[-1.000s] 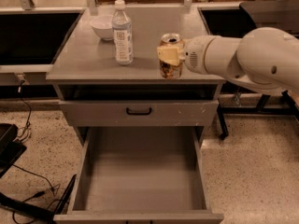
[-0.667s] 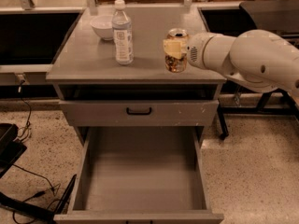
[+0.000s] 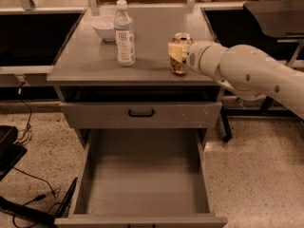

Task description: Pick orange can from middle drawer and place on counter

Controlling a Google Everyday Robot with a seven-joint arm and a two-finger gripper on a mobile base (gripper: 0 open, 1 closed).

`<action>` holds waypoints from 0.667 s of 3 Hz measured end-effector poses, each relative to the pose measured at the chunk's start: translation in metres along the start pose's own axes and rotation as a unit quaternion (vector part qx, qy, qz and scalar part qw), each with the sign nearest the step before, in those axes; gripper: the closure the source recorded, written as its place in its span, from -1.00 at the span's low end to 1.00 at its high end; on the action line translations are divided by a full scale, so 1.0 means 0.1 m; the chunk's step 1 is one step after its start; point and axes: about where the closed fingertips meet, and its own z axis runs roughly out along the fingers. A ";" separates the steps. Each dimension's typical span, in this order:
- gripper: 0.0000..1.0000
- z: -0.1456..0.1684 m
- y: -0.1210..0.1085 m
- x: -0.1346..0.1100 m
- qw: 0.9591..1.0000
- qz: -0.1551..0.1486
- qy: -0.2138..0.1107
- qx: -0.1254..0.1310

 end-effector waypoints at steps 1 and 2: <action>0.64 0.02 -0.01 0.02 1.000 0.002 0.000 0.001; 0.18 0.02 -0.01 0.02 1.000 0.002 0.000 0.001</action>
Offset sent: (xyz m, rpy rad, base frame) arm 0.0015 0.0000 -0.0029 0.0026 0.0019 -0.0024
